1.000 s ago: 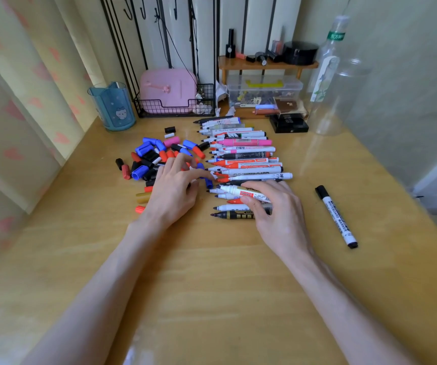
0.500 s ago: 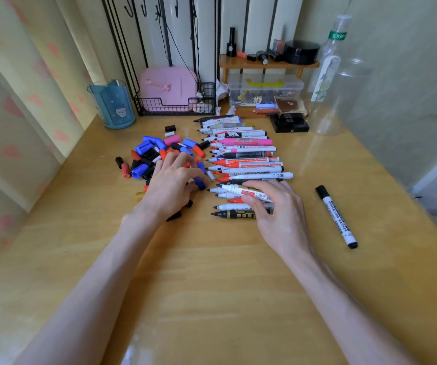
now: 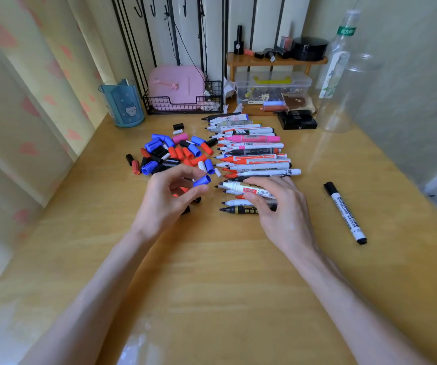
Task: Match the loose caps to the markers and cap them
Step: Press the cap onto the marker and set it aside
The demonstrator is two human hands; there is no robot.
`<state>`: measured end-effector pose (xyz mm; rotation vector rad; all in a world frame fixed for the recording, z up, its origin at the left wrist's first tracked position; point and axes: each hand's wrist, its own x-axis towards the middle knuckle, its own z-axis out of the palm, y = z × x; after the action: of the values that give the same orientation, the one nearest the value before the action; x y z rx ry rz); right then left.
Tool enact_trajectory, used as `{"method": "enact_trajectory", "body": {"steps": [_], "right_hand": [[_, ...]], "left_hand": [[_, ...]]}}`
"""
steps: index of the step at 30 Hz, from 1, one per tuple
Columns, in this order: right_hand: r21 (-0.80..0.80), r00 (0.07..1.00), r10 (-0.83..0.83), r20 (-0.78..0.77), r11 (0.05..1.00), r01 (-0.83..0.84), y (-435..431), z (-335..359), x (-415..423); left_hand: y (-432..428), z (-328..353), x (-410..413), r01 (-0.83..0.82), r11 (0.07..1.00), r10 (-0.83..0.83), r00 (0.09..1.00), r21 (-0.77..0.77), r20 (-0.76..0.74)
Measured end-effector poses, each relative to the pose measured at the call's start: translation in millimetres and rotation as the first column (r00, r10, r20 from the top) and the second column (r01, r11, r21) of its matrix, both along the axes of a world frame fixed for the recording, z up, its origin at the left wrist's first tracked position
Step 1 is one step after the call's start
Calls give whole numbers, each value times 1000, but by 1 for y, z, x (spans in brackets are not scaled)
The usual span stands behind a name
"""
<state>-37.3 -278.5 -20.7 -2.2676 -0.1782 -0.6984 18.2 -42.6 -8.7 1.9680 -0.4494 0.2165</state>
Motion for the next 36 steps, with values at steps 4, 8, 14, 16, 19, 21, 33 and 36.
{"method": "enact_trajectory", "body": {"steps": [4, 8, 14, 16, 19, 21, 33, 36], "right_hand": [[-15, 998, 47, 51, 999, -46, 4, 3, -3], [-25, 996, 56, 63, 998, -54, 4, 3, -4], [-37, 994, 100, 50, 995, -98, 8, 1, -4], [-44, 992, 112, 51, 993, -110, 8, 0, -5], [-44, 991, 120, 59, 992, -117, 7, -2, -4], [-38, 991, 116, 66, 993, -114, 7, -5, -5], [-43, 989, 64, 133, 997, -59, 20, -7, -3], [-22, 991, 9, 135, 1000, -6, 13, -7, -3]], "left_hand": [[1, -2, -8, 10, 1000, -10, 1000, -26, -22], [2, 0, -9, 30, 999, -31, 999, -25, -29], [-3, 0, -14, 127, 992, -127, 990, -18, -62], [-5, -1, -16, 145, 989, -144, 988, 17, -51], [-7, -3, -17, 124, 991, -122, 992, 45, -40], [-7, -3, -18, 120, 992, -119, 992, 45, -35], [27, 11, -7, 57, 973, -57, 998, 222, -9], [38, 5, -8, 31, 948, -37, 999, 318, 11]]}}
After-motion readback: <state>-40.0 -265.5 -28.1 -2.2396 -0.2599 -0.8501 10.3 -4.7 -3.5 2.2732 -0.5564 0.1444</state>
